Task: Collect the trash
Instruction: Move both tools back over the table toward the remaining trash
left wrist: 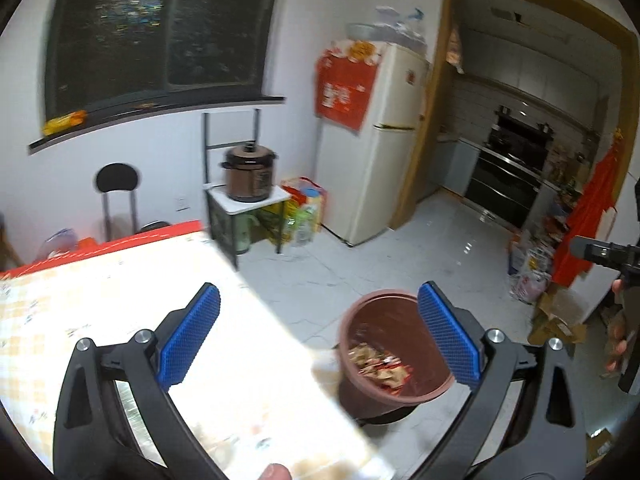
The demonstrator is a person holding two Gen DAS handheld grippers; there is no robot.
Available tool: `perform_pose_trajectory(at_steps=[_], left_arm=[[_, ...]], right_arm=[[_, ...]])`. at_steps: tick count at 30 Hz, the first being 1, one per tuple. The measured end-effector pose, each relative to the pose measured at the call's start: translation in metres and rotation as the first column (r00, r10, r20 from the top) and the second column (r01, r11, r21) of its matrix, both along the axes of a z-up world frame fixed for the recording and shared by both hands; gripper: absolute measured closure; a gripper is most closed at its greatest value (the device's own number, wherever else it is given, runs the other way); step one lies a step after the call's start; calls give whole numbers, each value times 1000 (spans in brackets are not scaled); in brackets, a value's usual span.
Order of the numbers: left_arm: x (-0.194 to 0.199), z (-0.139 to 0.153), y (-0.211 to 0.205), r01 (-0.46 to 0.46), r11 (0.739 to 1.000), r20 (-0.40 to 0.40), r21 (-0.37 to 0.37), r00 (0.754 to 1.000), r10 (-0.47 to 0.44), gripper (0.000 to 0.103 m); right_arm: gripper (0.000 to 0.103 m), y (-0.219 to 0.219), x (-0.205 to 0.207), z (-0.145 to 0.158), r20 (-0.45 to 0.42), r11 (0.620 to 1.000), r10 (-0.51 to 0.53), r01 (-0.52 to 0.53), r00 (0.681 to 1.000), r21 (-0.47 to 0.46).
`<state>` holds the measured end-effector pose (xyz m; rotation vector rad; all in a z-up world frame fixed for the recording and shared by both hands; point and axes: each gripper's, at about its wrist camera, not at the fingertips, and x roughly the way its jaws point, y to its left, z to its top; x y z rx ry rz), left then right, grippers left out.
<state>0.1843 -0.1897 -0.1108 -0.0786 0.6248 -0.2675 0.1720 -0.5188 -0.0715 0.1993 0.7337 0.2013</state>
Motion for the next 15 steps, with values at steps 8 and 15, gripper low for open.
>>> perform_pose_trajectory(at_steps=[8,15], left_arm=[[-68,1,127,-221,975,-10,20,975,221,6],[-127,-11,221,-379,924,-35,38,924,381,6]], right_arm=[[5,87,2,-2,-5,987,155,-155,988,35],[5,154,-3,-12,-45,973,229,-227,973,33]])
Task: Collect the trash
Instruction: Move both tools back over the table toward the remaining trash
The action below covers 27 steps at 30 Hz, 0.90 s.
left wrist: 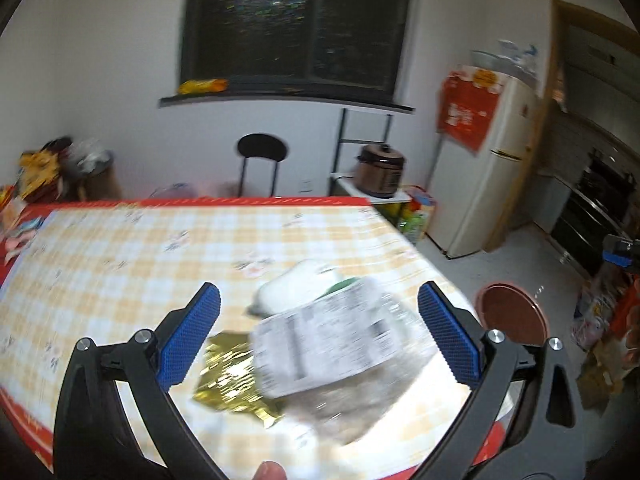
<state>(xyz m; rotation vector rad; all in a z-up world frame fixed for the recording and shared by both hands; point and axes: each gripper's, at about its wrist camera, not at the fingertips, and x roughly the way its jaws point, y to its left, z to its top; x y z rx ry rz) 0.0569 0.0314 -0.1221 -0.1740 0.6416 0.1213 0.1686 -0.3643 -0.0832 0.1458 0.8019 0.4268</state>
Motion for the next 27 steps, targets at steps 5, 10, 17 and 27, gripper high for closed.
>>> perform_pose_trajectory(at_steps=[5,10,17,27], left_arm=[[-31,-14,33,-31,1000,-37,7,999,31,6],[-46,-33,42,10,1000,-83,12,996,-9,6],[-48,-54,55,65,998,-124,-11,990,-66,6],[-20,-79,37,255,966,-178,43,953,-243,6]], right_arm=[[5,40,-4,-8,-35,999,38,-38,999,-14],[5,81,-11,-16,-63,997,65,-67,996,-25],[5,122,-22,-28,-96,996,78,-80,992,-23],[5,145,-37,-51,-155,999,7,-13,988,-38]])
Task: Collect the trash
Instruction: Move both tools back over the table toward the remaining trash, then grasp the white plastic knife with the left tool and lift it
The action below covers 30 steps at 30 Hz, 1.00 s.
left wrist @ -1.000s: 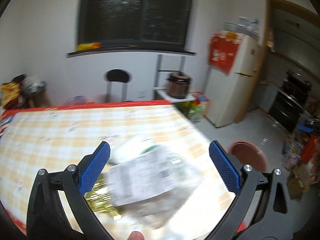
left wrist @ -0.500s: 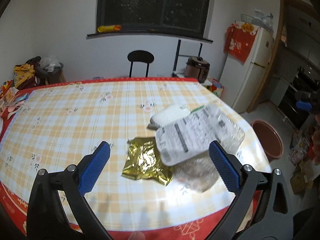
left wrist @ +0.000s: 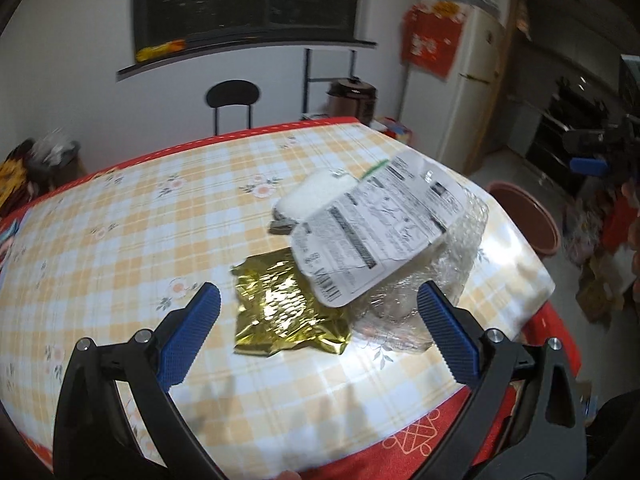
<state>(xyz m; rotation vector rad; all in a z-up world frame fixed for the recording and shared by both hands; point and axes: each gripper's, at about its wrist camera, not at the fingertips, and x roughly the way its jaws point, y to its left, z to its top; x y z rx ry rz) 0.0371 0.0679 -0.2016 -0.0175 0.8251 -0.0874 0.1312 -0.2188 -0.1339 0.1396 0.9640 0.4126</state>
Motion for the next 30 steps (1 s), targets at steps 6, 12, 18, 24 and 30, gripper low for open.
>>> perform_pose_trajectory(at_steps=[6,12,18,24,30], left_arm=[[30,-18,-41,92,992,3,82,996,-93,6],[57,-37,-70,139,974,-1,178,990,-142,6],[71,-55,-79,157,964,-56,215,987,-148,12],[81,-52,-75,125,971,-50,205,992,-118,23],[85,-51,-80,146,962,-55,230,989,-137,25]], right_arm=[[5,-10,0,-1,-11,999,-33,33,999,-28],[5,-36,9,-6,-17,995,-100,100,995,-20],[5,-56,16,-15,-35,992,-125,124,992,-9],[5,-63,26,-19,-45,991,-134,134,990,-11],[5,-63,26,-22,-50,991,-130,130,990,7]])
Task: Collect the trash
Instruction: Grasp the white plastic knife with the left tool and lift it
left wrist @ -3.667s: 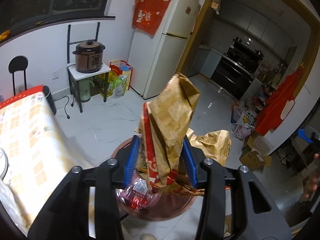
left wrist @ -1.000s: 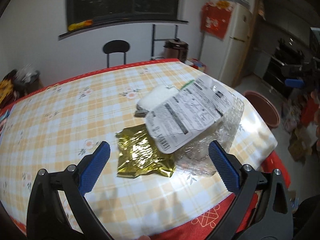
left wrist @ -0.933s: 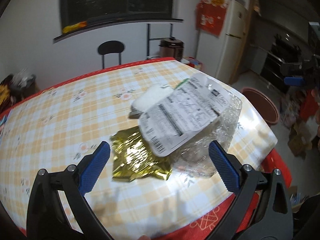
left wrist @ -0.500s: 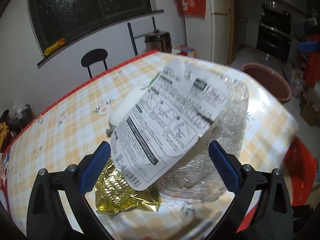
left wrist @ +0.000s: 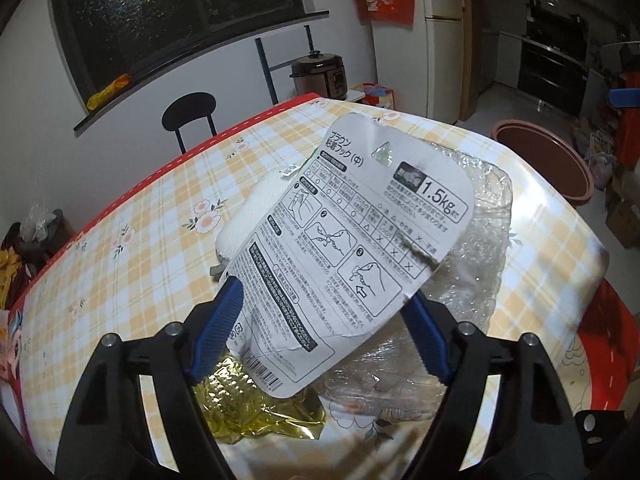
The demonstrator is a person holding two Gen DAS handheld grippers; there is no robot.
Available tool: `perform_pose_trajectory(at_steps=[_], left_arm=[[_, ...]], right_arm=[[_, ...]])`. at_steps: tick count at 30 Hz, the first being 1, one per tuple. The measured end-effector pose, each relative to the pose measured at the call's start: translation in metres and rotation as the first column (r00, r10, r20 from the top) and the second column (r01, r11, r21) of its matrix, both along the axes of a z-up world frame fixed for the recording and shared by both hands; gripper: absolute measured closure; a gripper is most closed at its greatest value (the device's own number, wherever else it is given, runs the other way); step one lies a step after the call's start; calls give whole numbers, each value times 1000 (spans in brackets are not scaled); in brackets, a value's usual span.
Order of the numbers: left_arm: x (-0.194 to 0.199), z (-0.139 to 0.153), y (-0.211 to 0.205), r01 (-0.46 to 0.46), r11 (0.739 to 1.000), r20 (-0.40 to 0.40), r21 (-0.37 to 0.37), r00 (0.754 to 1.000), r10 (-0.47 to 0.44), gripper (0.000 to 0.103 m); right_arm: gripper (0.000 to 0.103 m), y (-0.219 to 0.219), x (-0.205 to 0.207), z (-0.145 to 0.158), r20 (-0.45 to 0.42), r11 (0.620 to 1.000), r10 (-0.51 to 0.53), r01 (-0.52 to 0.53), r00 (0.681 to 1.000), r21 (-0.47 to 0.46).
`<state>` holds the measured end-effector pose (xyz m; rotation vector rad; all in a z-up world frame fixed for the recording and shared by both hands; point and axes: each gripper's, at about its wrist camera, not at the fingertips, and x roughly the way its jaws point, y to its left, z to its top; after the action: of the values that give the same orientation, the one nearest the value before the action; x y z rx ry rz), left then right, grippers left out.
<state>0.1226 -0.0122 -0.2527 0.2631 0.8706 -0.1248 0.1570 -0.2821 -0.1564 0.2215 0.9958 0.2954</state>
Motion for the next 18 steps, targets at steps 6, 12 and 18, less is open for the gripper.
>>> perform_pose_trajectory(at_steps=[6,12,18], left_arm=[[0,4,-3,25,999,-9,-20,1000,-26,65],[-10,26,17,4,990,36,-141,999,1,87],[-21,45,53,-86,957,38,-276,994,100,92]], right_arm=[[5,0,-2,-7,-19,1000,2,-2,1000,9],[5,6,2,-4,-10,999,32,-31,999,19],[5,25,2,-14,-32,996,89,-88,996,18]])
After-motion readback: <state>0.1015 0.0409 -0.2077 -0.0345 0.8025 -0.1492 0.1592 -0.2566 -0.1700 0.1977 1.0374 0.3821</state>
